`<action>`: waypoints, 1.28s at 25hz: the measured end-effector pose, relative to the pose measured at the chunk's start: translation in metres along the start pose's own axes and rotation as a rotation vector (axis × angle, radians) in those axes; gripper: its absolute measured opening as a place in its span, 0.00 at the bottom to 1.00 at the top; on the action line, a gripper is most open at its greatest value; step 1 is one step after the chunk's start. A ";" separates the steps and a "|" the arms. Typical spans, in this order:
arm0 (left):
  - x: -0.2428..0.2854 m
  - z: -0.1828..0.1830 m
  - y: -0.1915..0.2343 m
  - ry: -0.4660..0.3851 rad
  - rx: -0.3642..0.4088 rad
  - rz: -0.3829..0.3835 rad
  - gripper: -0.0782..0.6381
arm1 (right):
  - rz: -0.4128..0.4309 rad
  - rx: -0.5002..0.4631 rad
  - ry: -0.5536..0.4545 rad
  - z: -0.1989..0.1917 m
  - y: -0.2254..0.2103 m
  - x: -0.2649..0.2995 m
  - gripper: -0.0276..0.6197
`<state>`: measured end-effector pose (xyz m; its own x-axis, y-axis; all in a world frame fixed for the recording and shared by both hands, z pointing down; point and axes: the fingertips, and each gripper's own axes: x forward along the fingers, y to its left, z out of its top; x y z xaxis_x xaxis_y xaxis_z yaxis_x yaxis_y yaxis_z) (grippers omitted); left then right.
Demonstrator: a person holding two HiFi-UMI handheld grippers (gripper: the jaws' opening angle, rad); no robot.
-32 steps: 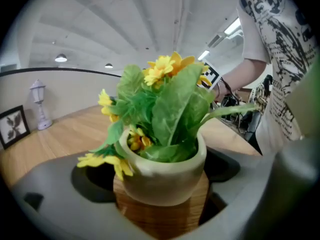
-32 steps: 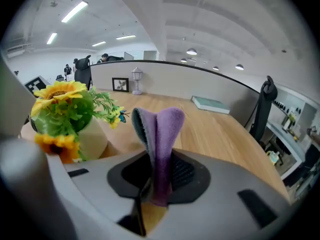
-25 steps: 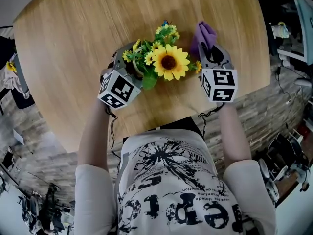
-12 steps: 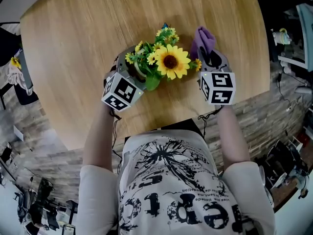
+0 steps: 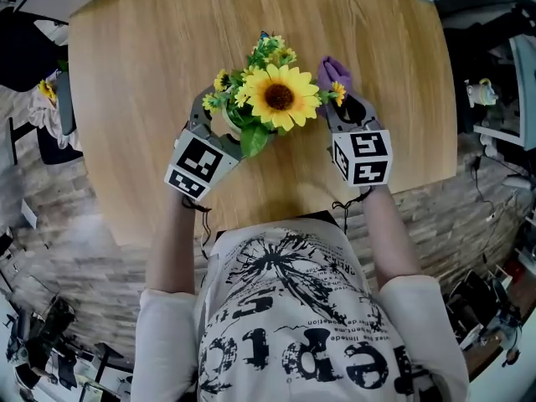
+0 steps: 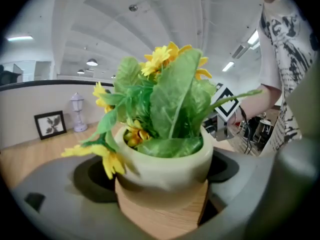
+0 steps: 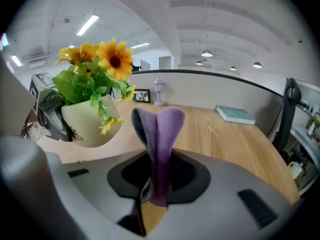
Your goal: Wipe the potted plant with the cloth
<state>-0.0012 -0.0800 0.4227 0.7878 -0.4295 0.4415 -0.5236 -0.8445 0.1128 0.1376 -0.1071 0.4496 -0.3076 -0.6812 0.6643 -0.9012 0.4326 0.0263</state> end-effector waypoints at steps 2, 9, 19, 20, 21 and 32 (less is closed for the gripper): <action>-0.009 0.022 -0.003 -0.030 -0.024 0.031 0.83 | 0.038 -0.006 -0.020 0.010 0.005 -0.010 0.17; -0.054 0.075 -0.001 -0.104 -0.070 0.159 0.83 | 0.155 0.056 -0.069 0.036 0.054 -0.033 0.17; -0.093 0.086 0.041 -0.147 -0.128 0.196 0.83 | 0.319 -0.068 -0.170 0.099 0.145 -0.024 0.17; -0.094 0.086 0.039 -0.146 -0.123 0.188 0.83 | 0.320 -0.112 -0.176 0.101 0.151 -0.025 0.17; -0.095 0.088 0.038 -0.147 -0.121 0.179 0.83 | 0.319 -0.157 -0.180 0.104 0.155 -0.026 0.17; -0.096 0.107 0.029 -0.204 -0.144 0.101 0.83 | 0.365 -0.226 -0.243 0.118 0.178 -0.035 0.17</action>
<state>-0.0578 -0.0978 0.2880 0.7705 -0.5776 0.2697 -0.6323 -0.7460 0.2089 -0.0479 -0.0759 0.3433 -0.6778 -0.5676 0.4673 -0.6408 0.7677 0.0032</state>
